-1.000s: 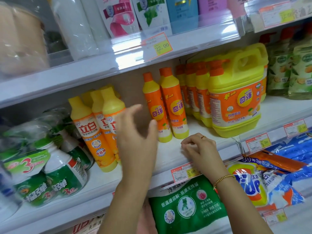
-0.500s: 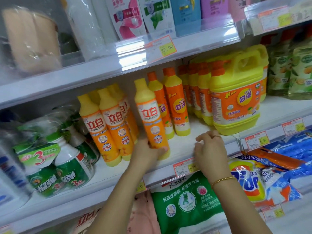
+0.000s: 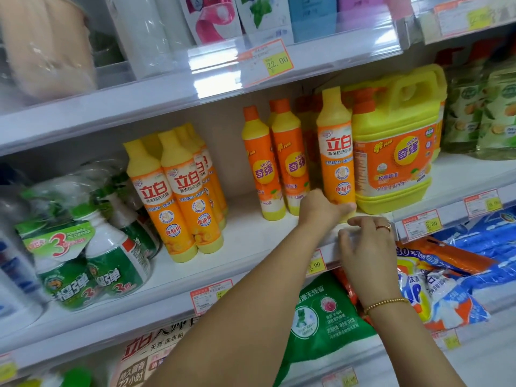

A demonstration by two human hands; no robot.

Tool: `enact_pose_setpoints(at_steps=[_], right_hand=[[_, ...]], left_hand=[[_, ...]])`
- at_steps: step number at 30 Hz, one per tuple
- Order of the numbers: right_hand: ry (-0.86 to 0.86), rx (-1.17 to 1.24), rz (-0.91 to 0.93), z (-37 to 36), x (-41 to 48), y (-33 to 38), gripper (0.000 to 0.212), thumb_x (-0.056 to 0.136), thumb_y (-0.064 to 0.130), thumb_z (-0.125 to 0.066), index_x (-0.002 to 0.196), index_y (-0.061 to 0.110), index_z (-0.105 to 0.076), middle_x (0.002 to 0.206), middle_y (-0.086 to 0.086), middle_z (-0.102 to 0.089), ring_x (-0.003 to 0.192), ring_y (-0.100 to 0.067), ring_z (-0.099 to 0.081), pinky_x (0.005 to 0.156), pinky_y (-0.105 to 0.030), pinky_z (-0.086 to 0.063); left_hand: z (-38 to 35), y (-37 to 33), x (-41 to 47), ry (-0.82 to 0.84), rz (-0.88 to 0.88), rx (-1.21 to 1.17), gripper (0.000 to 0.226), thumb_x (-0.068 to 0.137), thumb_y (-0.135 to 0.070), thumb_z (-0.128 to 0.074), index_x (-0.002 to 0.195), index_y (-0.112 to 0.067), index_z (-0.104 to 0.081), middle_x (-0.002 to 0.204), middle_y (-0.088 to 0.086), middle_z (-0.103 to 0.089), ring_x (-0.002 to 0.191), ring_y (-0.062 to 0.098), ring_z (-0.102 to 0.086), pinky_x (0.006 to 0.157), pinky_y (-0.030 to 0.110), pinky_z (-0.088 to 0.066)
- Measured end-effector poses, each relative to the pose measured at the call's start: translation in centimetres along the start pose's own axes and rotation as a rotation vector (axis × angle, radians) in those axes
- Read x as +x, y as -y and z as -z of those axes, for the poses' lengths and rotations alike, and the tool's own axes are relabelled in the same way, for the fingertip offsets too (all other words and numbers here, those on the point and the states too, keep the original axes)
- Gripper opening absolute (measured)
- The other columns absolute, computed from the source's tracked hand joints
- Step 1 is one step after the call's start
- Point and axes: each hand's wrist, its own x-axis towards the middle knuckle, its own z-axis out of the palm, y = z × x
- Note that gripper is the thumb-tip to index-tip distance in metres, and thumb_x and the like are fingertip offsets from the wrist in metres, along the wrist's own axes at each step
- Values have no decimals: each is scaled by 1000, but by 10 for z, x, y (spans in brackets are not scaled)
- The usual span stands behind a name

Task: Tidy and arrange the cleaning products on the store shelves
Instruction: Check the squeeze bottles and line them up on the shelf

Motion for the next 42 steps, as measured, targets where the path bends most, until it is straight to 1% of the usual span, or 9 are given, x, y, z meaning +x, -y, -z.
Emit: enact_pose_setpoints(at_steps=[3, 6, 8, 11, 20, 25, 35, 39, 42], right_hand=[[24, 22, 1, 1, -2, 5, 22, 88, 11, -60, 107, 1, -61, 113, -19, -52, 104, -36, -50, 81, -36, -38], [44, 37, 33, -3, -8, 15, 18, 88, 12, -59, 105, 5, -62, 113, -16, -53, 104, -34, -48, 77, -35, -37], [72, 43, 59, -7, -14, 24, 18, 89, 13, -59, 105, 7, -62, 114, -14, -53, 105, -31, -46, 77, -33, -35], [117, 147, 83, -12, -19, 45, 21, 89, 18, -61, 109, 10, -61, 113, -9, -57, 105, -26, -50, 78, -27, -34], [699, 447, 42, -82, -8, 166, 67, 79, 16, -74, 137, 13, -41, 130, -4, -55, 117, -19, -52, 87, -21, -38], [534, 528, -99, -123, -14, 184, 58, 72, 14, -75, 125, 10, -52, 116, -10, -63, 102, -24, -61, 85, -33, -51], [221, 591, 92, -104, -40, 161, 46, 69, 16, -82, 95, 21, -44, 86, 1, -63, 81, -22, -62, 75, -44, -53], [225, 654, 262, -61, -60, 148, 53, 69, 15, -82, 102, 34, -45, 88, 22, -60, 80, -4, -60, 77, -34, -53], [316, 636, 399, -24, -74, 150, 50, 68, 19, -80, 103, 38, -50, 91, 18, -63, 85, -1, -59, 74, -23, -51]], left_hand=[[32, 2, -22, -171, -128, 14, 73, 79, -40, -76, 139, -13, -44, 140, 6, -52, 125, 21, -51, 102, 35, -45], [89, 19, -58, -700, -353, 114, 63, 81, -31, -74, 135, -16, -45, 138, 3, -42, 126, 12, -37, 103, 7, -25], [130, 35, -70, -950, -361, 158, 68, 77, -22, -77, 135, -9, -44, 140, 13, -37, 130, 23, -33, 99, -2, -11], [176, 59, -69, -1092, -236, 185, 72, 77, -25, -77, 136, -6, -42, 139, 19, -37, 130, 34, -33, 112, 32, -25], [204, 117, -72, -870, -26, -32, 65, 84, -16, -70, 139, -5, -38, 139, 14, -45, 125, 29, -48, 105, 46, -41], [202, 139, -70, -763, 2, -162, 57, 79, -15, -71, 131, -11, -47, 129, 10, -55, 114, 25, -57, 98, 48, -48], [213, 130, -92, -659, -22, -71, 68, 82, -21, -73, 141, -14, -39, 141, 6, -46, 125, 20, -49, 104, 37, -43], [213, 94, -145, -495, -269, -117, 60, 72, -47, -76, 125, -38, -50, 134, -10, -53, 122, 5, -51, 102, 33, -45], [209, 70, -181, -365, -407, -161, 71, 61, -47, -80, 125, -29, -55, 127, -8, -61, 120, 9, -57, 101, 38, -46]])
